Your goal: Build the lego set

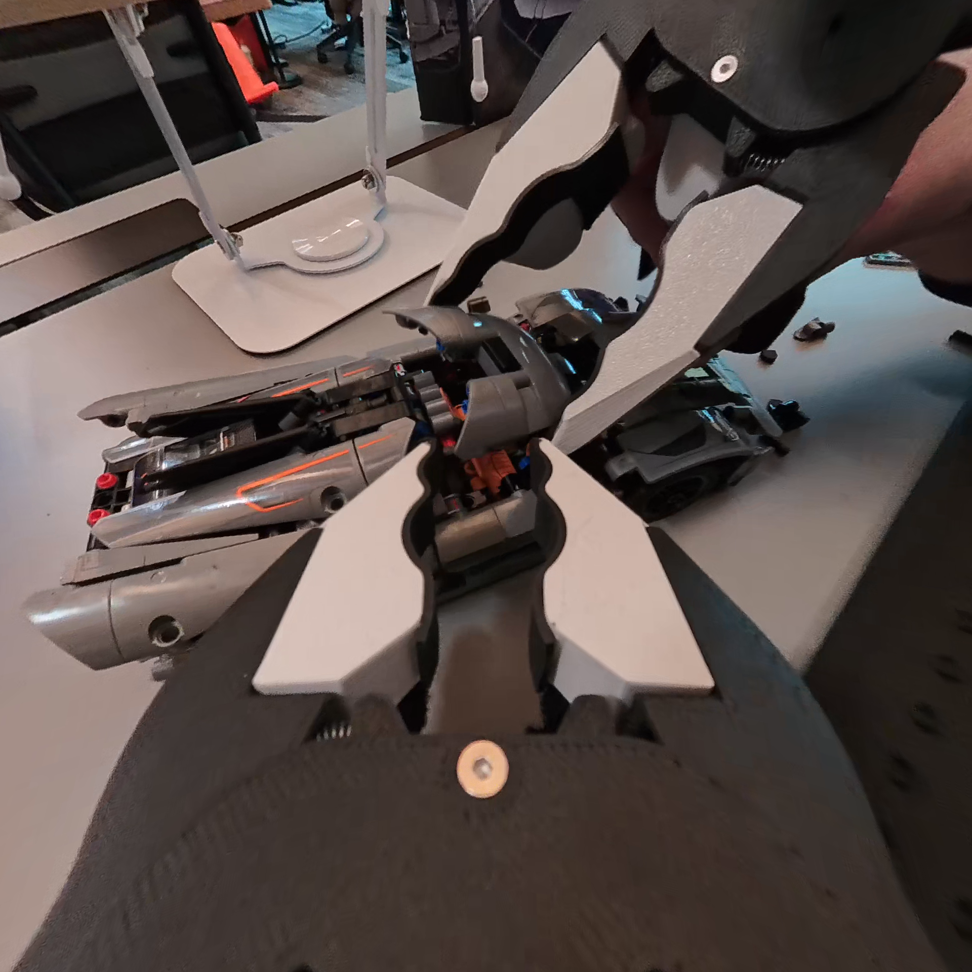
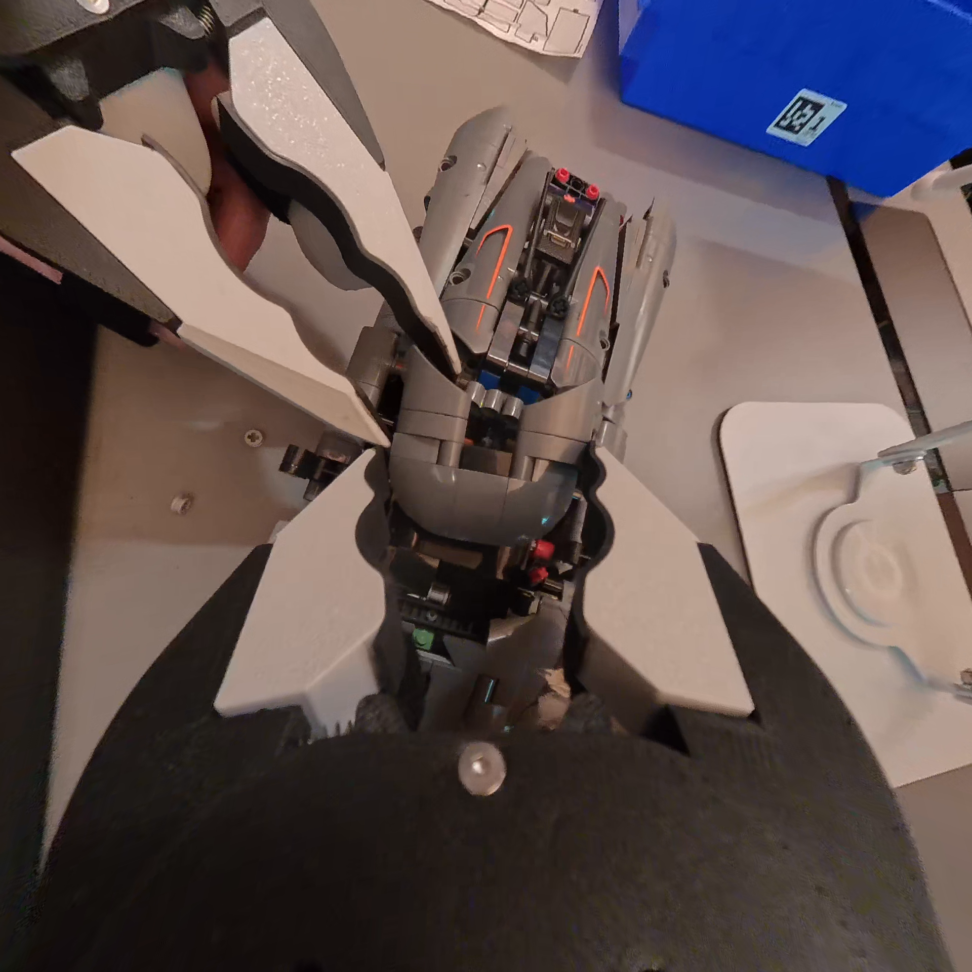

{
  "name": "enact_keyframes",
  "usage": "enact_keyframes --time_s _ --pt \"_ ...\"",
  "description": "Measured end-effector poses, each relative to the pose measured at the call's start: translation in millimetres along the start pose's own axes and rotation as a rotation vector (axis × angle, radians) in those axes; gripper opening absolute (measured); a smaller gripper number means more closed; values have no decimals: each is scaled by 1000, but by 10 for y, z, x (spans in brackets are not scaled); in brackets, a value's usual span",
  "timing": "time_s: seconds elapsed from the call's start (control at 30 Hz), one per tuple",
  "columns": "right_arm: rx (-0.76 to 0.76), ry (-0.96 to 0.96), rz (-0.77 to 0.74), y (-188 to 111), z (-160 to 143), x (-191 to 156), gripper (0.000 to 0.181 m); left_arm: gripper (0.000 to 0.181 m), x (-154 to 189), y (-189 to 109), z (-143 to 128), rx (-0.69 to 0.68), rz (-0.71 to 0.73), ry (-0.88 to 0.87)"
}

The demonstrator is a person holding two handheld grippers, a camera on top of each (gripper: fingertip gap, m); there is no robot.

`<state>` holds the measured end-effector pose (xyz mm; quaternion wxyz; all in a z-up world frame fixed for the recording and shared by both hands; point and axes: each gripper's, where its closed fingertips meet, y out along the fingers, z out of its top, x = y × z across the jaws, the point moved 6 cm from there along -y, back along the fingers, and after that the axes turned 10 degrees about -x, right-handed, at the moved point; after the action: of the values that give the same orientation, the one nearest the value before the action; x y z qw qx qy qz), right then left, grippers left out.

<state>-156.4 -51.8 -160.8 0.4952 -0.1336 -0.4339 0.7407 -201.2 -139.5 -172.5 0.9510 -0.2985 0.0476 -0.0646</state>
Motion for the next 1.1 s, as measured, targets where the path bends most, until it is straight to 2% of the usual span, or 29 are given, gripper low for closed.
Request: enact_keyframes --time_s 0.17,0.37,0.73,0.9,1.1 --pt "-15 75 41 29 -27 54 73 30 0 28 19 0 40 2" --pt "-8 77 63 53 -29 85 73 29 -21 51 20 5 36 -28" --pt "-20 31 89 49 -6 80 73 31 -47 35 2 65 -67 -141" --pt "-12 -7 119 9 -58 48 73 37 13 47 14 63 -78 -118" --pt "-2 14 231 -114 -201 -6 73 35 193 85 65 79 -202 -108"
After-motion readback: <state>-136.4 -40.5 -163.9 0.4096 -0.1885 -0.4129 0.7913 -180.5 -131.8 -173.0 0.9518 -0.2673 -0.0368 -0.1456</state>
